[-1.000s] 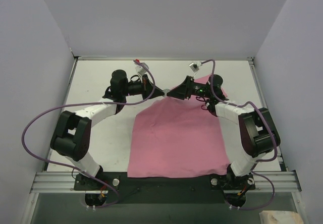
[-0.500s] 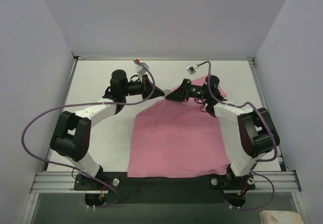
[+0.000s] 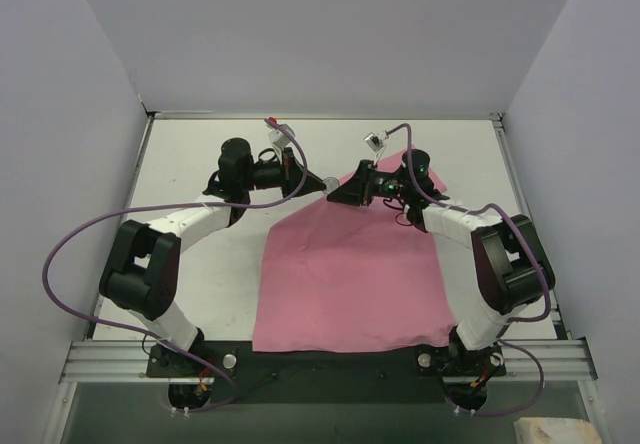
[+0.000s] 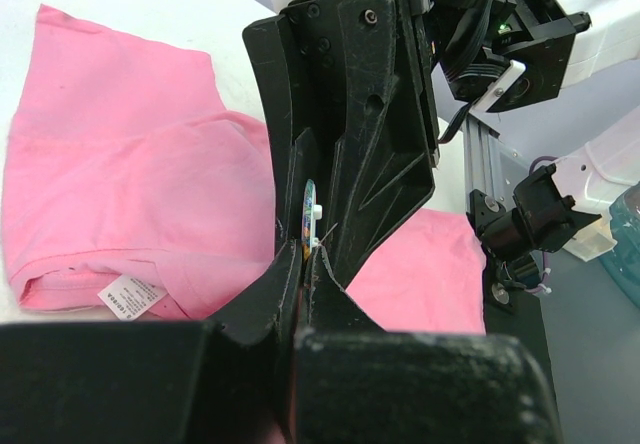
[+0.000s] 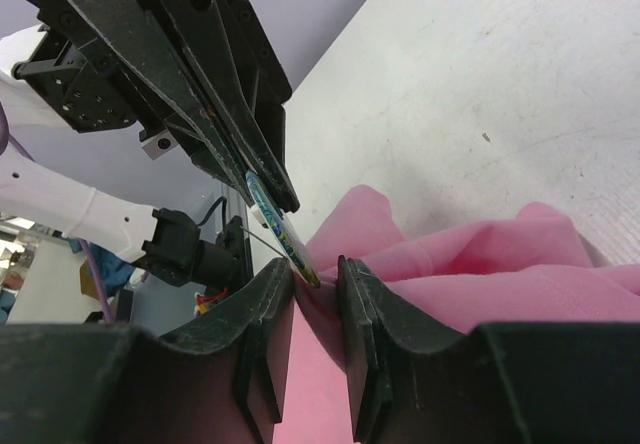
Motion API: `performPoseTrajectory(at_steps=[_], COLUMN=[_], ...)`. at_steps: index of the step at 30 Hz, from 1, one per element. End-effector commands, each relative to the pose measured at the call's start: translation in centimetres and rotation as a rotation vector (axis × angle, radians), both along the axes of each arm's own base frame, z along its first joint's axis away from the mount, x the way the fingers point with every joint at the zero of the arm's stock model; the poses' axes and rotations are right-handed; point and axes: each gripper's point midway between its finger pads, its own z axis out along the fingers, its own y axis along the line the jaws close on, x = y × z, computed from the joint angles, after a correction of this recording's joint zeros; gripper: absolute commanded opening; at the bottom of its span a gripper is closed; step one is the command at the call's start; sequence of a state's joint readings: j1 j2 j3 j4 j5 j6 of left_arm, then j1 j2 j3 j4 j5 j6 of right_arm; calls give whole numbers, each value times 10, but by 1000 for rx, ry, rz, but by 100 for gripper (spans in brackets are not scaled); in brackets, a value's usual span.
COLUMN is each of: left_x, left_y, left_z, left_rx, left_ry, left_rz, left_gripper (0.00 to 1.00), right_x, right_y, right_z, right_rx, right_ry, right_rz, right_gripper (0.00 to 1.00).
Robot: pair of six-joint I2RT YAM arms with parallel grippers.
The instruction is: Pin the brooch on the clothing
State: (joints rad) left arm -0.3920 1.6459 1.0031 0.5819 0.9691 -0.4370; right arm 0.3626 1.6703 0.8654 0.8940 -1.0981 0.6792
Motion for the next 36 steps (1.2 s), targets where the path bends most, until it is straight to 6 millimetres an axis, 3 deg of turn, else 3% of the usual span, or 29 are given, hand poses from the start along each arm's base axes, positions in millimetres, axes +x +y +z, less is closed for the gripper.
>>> performPoseTrajectory(at_steps=[1, 14, 18, 26, 31, 36], left_x=[0, -6, -6, -9, -10, -12], left_y=[-1, -1, -2, -3, -3, -3], left_z=[50, 51, 49, 50, 49, 49], left_rx=[-62, -63, -54, -47, -44, -43], left_ry=[-154, -152, -150, -157, -154, -155], left_rz=[-6, -13, -10, -13, -13, -15], left_gripper=[0, 0, 0, 0, 0, 0], right_x=[0, 5, 6, 9, 8, 7], right_y=[1, 4, 4, 4, 2, 3], right_z=[38, 45, 45, 47, 54, 56], right_rx=[19, 26, 25, 25, 31, 34], right_ry=[-163, -163, -158, -160, -173, -173], right_rz=[10, -4, -11, -21, -29, -26], right_gripper=[27, 27, 34, 36, 47, 43])
